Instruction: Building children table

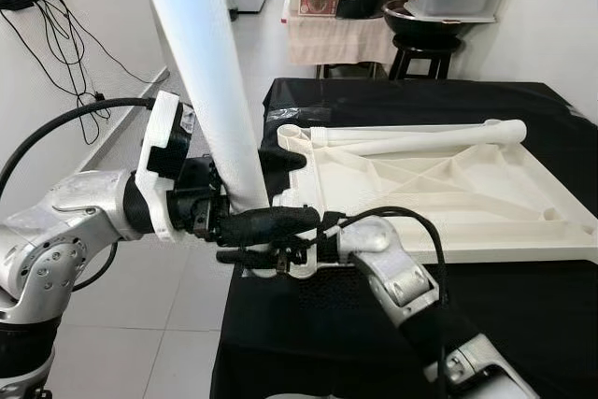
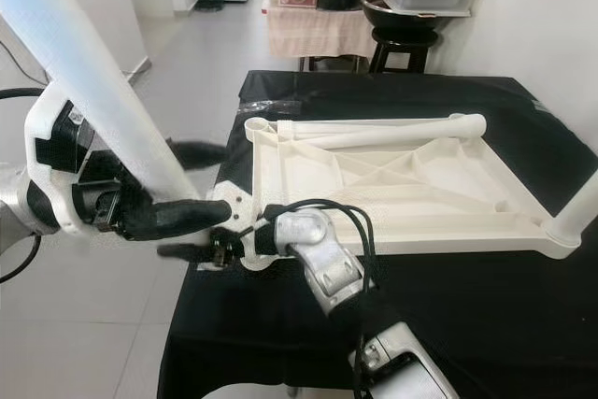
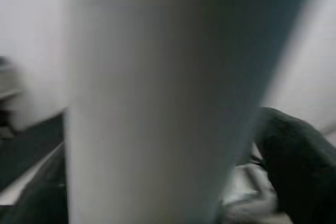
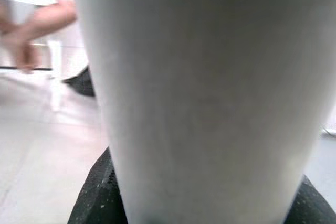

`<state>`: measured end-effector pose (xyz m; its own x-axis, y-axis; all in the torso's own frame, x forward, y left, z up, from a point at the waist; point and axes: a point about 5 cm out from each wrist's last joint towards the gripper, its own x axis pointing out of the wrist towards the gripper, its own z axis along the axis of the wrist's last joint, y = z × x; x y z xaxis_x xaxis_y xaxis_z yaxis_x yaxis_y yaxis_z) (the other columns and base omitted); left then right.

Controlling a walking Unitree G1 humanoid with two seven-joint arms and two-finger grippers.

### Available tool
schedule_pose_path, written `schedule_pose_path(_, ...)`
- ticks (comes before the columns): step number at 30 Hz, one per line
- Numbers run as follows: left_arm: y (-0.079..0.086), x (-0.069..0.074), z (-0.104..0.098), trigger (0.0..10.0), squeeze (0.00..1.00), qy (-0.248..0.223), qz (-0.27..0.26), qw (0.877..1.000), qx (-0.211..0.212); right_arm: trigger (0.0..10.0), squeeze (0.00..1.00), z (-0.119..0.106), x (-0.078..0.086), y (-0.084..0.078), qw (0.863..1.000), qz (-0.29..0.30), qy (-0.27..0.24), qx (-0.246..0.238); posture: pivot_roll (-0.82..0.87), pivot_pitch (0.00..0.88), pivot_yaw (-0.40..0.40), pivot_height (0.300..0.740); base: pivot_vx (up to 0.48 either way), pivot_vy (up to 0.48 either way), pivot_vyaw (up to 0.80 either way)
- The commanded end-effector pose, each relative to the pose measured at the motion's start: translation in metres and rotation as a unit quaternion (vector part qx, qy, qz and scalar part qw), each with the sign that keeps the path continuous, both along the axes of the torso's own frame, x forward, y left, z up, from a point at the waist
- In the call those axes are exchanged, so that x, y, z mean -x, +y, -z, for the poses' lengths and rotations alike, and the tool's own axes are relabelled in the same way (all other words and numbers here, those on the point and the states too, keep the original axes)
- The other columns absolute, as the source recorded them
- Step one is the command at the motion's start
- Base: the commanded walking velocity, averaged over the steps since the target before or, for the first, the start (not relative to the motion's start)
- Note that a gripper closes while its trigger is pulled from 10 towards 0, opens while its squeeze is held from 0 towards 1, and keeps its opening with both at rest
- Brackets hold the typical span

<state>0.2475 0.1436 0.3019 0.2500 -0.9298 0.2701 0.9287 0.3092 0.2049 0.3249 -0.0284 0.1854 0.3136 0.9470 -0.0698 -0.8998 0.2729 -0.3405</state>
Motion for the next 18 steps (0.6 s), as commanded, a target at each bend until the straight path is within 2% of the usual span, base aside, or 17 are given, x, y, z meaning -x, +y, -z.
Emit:
schedule_pose_path(1,0.001,0.003,0.002,10.0,1.0,-0.002,-0.003,1.0,-0.003,0.0,0.0,0.002,-0.01,-0.013,0.998,0.054,0.019,-0.015,0.03,0.0,-0.007,0.74,0.0,0.0,0.0)
schedule_pose_path(2,0.015,-0.003,0.001,10.0,1.0,-0.002,-0.065,0.998,0.013,0.0,0.0,0.0,-0.015,-0.019,0.997,0.072,0.023,-0.022,0.04,0.0,-0.006,0.74,0.0,0.0,0.0)
schedule_pose_path(3,0.015,-0.003,0.001,10.0,1.0,-0.002,-0.065,0.998,0.013,0.0,0.0,0.0,-0.015,-0.019,0.997,0.072,0.023,-0.022,0.04,0.0,-0.006,0.74,0.0,0.0,0.0)
schedule_pose_path(4,0.034,-0.005,0.005,10.0,1.0,0.009,-0.14,0.99,0.029,0.0,0.0,-0.003,-0.022,-0.027,0.995,0.092,0.026,-0.026,0.05,0.019,-0.007,0.74,0.0,0.0,0.0)
schedule_pose_path(6,0.061,0.001,0.018,10.0,1.0,0.029,-0.24,0.97,0.037,0.0,0.0,-0.008,-0.031,-0.042,0.992,0.119,0.031,-0.032,0.06,0.055,-0.009,0.74,0.0,0.0,0.0)
schedule_pose_path(7,0.065,0.008,0.027,10.0,1.0,0.042,-0.261,0.964,0.034,0.0,0.0,-0.01,-0.034,-0.047,0.991,0.125,0.031,-0.035,0.06,0.067,-0.011,0.74,0.0,0.0,0.0)
schedule_pose_path(8,0.059,0.016,0.039,10.0,1.0,0.053,-0.269,0.962,0.016,0.0,0.0,-0.013,-0.037,-0.05,0.991,0.125,0.036,-0.046,0.07,0.087,-0.014,0.74,0.0,0.0,0.0)
schedule_pose_path(10,0.059,0.016,0.039,10.0,1.0,0.053,-0.269,0.962,0.016,0.0,0.0,-0.013,-0.037,-0.05,0.991,0.125,0.036,-0.046,0.07,0.087,-0.014,0.74,0.0,0.0,0.0)
schedule_pose_path(11,0.048,0.027,0.053,10.0,0.79,0.065,-0.263,0.963,-0.009,0.0,0.0,-0.016,-0.037,-0.052,0.992,0.11,0.039,-0.056,0.08,0.118,-0.016,0.74,0.0,0.0,0.0)
schedule_pose_path(12,0.048,0.027,0.053,10.0,0.79,0.065,-0.263,0.963,-0.009,0.0,0.0,-0.016,-0.037,-0.052,0.992,0.11,0.039,-0.056,0.08,0.118,-0.016,0.74,0.0,0.0,0.0)
schedule_pose_path(13,0.034,0.04,0.068,10.0,0.0,0.079,-0.255,0.963,-0.034,0.0,0.0,-0.022,-0.038,-0.053,0.992,0.094,0.043,-0.073,0.08,0.138,-0.015,0.74,0.0,0.0,0.0)
schedule_pose_path(14,0.025,0.049,0.077,10.0,0.0,0.088,-0.249,0.963,-0.048,0.0,0.0,-0.025,-0.039,-0.054,0.992,0.084,0.044,-0.083,0.08,0.145,-0.015,0.74,0.0,0.0,0.0)
schedule_pose_path(16,0.025,0.049,0.077,10.0,0.0,0.088,-0.249,0.963,-0.048,0.0,0.0,-0.025,-0.039,-0.054,0.992,0.084,0.044,-0.083,0.08,0.145,-0.015,0.74,0.0,0.0,0.0)
schedule_pose_path(17,0.013,0.06,0.084,10.0,0.0,0.105,-0.234,0.965,-0.049,0.5,0.0,-0.03,-0.038,-0.054,0.993,0.063,0.048,-0.093,0.08,0.169,-0.012,0.74,0.0,0.0,0.0)
schedule_pose_path(18,0.005,0.07,0.091,10.0,0.0,0.115,-0.223,0.966,-0.064,9.1,0.0,-0.036,-0.036,-0.053,0.993,0.032,0.053,-0.104,0.08,0.196,-0.014,0.74,0.0,0.0,0.0)
